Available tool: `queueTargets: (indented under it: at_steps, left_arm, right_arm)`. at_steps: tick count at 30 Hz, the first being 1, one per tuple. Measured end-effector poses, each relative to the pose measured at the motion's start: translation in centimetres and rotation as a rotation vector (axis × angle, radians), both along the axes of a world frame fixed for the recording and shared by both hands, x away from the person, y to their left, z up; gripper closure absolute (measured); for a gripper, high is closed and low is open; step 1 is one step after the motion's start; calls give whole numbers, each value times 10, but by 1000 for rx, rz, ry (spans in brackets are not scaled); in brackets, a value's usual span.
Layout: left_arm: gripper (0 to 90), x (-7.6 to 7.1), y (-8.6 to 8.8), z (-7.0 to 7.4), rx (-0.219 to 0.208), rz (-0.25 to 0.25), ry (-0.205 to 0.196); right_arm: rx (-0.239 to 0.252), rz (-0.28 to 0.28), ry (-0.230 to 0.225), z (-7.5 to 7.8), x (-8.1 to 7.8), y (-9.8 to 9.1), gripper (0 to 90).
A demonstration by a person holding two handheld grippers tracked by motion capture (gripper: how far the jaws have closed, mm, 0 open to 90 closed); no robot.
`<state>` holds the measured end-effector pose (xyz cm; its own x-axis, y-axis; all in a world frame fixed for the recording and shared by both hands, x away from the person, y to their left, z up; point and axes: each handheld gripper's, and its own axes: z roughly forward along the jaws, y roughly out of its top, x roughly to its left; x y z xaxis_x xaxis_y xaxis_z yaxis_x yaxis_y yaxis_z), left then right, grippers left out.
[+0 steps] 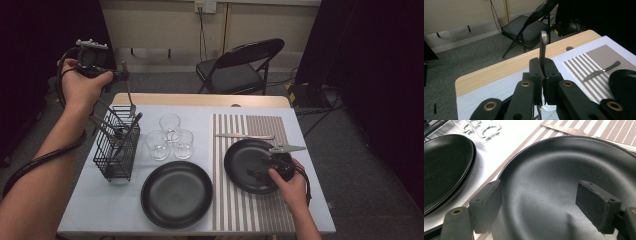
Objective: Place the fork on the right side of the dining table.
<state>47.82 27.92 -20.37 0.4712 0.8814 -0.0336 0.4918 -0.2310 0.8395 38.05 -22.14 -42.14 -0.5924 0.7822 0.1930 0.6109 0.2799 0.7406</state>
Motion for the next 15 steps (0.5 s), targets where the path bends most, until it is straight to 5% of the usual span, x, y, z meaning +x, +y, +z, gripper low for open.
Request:
queueTargets:
  at_steps: [15]
  left_arm:
    - [869,-2,-24,6,-20,-54,-6]
  right_arm:
    - [0,3,-4,1,-1,1,204]
